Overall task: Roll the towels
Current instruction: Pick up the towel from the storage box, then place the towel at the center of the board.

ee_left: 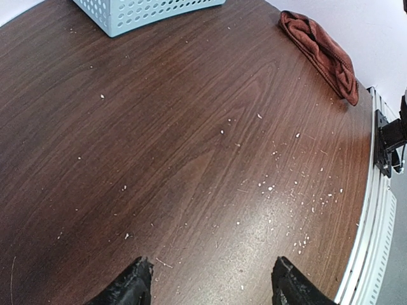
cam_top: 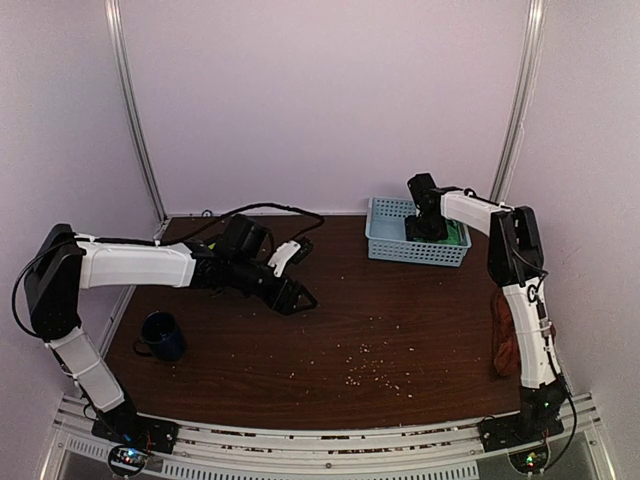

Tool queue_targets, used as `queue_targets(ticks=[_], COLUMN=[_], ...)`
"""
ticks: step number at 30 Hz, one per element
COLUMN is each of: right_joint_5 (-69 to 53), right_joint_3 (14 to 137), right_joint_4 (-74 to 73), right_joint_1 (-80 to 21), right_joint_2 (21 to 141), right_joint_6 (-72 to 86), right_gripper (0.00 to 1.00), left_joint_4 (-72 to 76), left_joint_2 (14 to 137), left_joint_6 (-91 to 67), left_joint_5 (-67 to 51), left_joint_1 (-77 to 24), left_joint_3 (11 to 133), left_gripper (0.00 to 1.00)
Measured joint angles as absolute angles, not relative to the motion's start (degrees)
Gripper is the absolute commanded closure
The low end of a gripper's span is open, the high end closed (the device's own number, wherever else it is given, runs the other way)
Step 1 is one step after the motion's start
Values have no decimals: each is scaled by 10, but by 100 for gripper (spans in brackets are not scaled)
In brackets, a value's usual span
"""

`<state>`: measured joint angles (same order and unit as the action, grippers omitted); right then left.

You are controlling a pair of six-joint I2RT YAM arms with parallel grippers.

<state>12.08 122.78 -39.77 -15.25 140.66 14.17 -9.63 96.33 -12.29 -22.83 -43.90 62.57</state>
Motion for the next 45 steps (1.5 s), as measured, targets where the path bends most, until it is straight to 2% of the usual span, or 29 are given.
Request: queue_targets(ticks=[2,4,5,7,9,17,26,33,36,40,45], right_joint_5=[129,133,135,136,132,91,-30,-113,-174,-230,-198], right_joint_3=[1232,1239,1241,1246,1248,1239,1189,1066,1005,950,876], right_joint_4=[-400,-399,-399,-400,-398,-406,-374,-346,-351,-369,-355], right_joint_1=[-151,-149,-148,-145,-141,-133,-156,-289,-353,-391,-448], right_joint_2=[1421,1433,1435,1439,1438,1366,1111,977,961,961,961], right_joint_6=[148,155,151,153,151,122,52,-50,-120,-196,-300], right_gripper=[33,48,58,86,99,100,100,100,100,100,100], left_joint_4=[-96,-96,-97,-98,-98,-107,-119,-157,-176,-186,-203], left_joint_2=[963,963,963,963,963,960,921,835,783,723,674], left_joint_6=[-123,-123,-123,-123,-123,-119,-106,-103,-106,-118,-133], left_joint_5=[-228,-228,-228,-228,-227,-214,-174,-110,-62,-6,37], left_joint_1=[-439,-439,-439,-439,-439,-439,-437,-419,-411,-403,-398], left_joint_3=[625,623,623,623,623,621,611,604,601,584,551], left_gripper=[34,34,34,34,34,34,34,33,32,32,32])
